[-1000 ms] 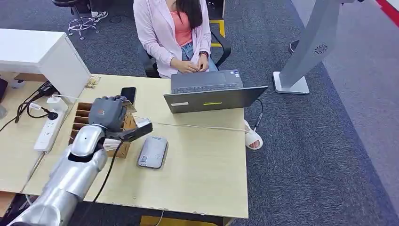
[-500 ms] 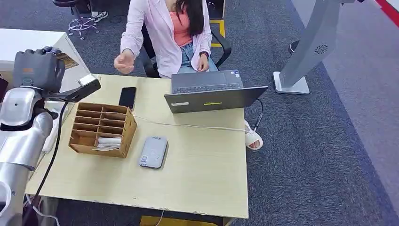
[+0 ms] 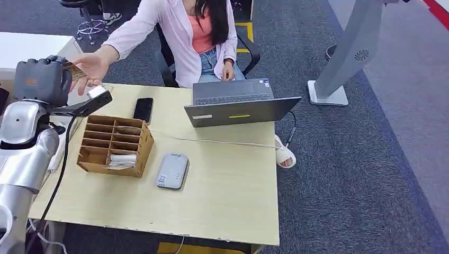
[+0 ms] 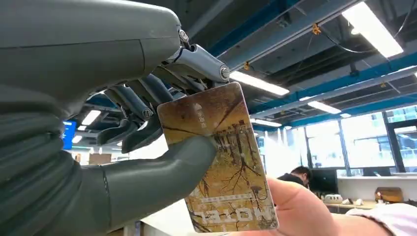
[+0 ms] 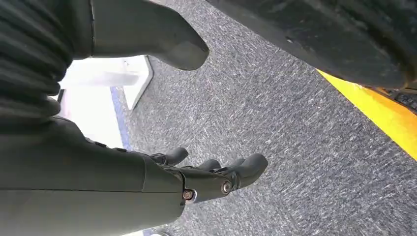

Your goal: Pass the card to the sensor for recognition and then transmit it.

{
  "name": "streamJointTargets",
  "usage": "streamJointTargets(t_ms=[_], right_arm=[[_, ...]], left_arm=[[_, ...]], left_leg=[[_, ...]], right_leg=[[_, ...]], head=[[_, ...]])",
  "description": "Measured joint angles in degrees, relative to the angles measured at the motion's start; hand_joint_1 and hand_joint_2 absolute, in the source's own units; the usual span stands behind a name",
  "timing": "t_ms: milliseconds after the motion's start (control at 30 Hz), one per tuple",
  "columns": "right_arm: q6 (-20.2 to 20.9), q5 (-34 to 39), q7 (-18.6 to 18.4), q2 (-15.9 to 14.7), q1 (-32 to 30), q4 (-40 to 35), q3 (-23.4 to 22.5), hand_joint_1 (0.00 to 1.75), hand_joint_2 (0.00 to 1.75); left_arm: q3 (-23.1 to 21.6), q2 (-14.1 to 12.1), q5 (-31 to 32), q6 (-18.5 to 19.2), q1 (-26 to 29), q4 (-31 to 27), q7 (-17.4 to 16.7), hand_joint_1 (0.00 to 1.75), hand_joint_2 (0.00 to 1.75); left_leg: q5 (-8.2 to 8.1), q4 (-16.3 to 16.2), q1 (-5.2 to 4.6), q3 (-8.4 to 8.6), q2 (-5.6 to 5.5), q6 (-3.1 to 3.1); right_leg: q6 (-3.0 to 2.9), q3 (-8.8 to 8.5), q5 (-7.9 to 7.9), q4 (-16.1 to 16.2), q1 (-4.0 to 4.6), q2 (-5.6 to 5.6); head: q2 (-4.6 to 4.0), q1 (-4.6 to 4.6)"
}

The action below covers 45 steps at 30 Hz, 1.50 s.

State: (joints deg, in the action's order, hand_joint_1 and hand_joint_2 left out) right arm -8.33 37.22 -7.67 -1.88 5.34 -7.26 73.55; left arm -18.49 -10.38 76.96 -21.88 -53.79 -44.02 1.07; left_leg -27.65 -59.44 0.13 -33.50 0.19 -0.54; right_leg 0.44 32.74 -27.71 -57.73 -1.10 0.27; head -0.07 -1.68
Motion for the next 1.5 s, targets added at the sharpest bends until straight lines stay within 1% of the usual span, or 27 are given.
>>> streamJointTargets(t_ms=[300,700,800,867,933,1033,1167,1333,1400,1500], right_arm=[[0.0,0.6,0.0,0.0,0.0,0.0,0.2,0.00,1.75],[-0.1,0.6,0.0,0.0,0.0,0.0,0.2,0.00,1.75],[-0.1,1.1,0.0,0.0,0.0,0.0,0.2,0.00,1.75],[-0.2,1.4,-0.2,0.0,0.0,0.0,0.3,0.00,1.75],[-0.3,2.2,-0.4,0.0,0.0,0.0,0.3,0.00,1.75],[-0.5,2.4,-0.4,0.0,0.0,0.0,0.3,0.00,1.75],[-0.7,2.5,-0.4,0.0,0.0,0.0,0.3,0.00,1.75],[-0.7,2.6,-0.4,0.0,0.0,0.0,0.3,0.00,1.75],[-0.7,2.9,-0.5,0.0,0.0,0.0,0.4,0.00,1.75],[-1.1,3.9,-1.0,0.0,-0.1,0.0,0.4,0.00,1.75]], left_arm=[[0.2,0.0,-1.2,1.2,1.0,0.0,0.0,0.00,1.75],[0.4,0.1,-1.2,1.3,1.1,0.0,0.0,0.00,1.75],[0.4,0.1,-1.5,2.4,1.2,0.1,0.0,0.00,1.75],[0.4,0.4,-2.3,2.3,1.9,-0.1,0.3,0.00,1.75],[0.4,0.9,-3.5,2.0,3.9,-2.1,1.0,0.00,1.75],[0.4,1.4,-4.0,2.0,6.6,-4.6,1.1,0.00,1.75],[0.4,1.6,-4.1,2.0,7.8,-6.6,1.0,0.00,1.75],[0.4,1.7,-4.2,2.0,8.4,-7.8,1.0,0.00,1.75],[0.4,1.8,-5.8,1.4,9.2,-8.6,2.1,0.00,1.75],[0.5,2.1,-8.7,-0.5,14.0,-13.7,4.0,0.00,1.75]], left_leg=[[0.00,0.0,-0.01,0.00,0.00,0.00],[0.00,0.0,0.00,0.00,0.00,0.00],[0.00,0.0,-0.01,0.01,0.00,0.00],[0.00,0.0,-0.01,0.01,0.00,0.00],[0.00,0.0,-0.02,0.01,0.01,0.00],[0.00,0.0,-0.02,0.00,0.00,0.00],[0.00,0.0,-0.02,0.00,0.00,-0.01],[0.00,0.0,-0.01,0.01,0.00,0.00],[0.00,0.0,-0.02,0.01,0.01,0.00],[-0.02,0.0,-0.03,0.01,0.03,-0.02]], right_leg=[[0.00,0.00,0.00,0.0,-0.01,0.00],[0.00,0.00,0.00,0.0,0.00,0.00],[0.00,0.00,0.00,0.0,-0.01,0.00],[0.00,0.00,0.00,0.0,-0.01,0.00],[0.00,0.00,0.00,0.0,-0.02,0.00],[0.00,0.00,0.00,0.0,-0.02,0.00],[0.00,0.00,0.00,0.0,-0.01,0.01],[0.00,0.00,0.00,0.0,-0.01,0.00],[0.00,0.00,0.00,0.0,-0.01,0.01],[0.01,-0.01,-0.01,0.0,-0.02,0.04]], head=[[0.00,-0.02],[0.00,-0.02],[0.00,-0.02],[0.00,0.00],[0.00,0.00],[0.00,-0.02],[0.00,-0.02],[0.00,0.00],[0.00,0.00],[0.00,-0.02]])
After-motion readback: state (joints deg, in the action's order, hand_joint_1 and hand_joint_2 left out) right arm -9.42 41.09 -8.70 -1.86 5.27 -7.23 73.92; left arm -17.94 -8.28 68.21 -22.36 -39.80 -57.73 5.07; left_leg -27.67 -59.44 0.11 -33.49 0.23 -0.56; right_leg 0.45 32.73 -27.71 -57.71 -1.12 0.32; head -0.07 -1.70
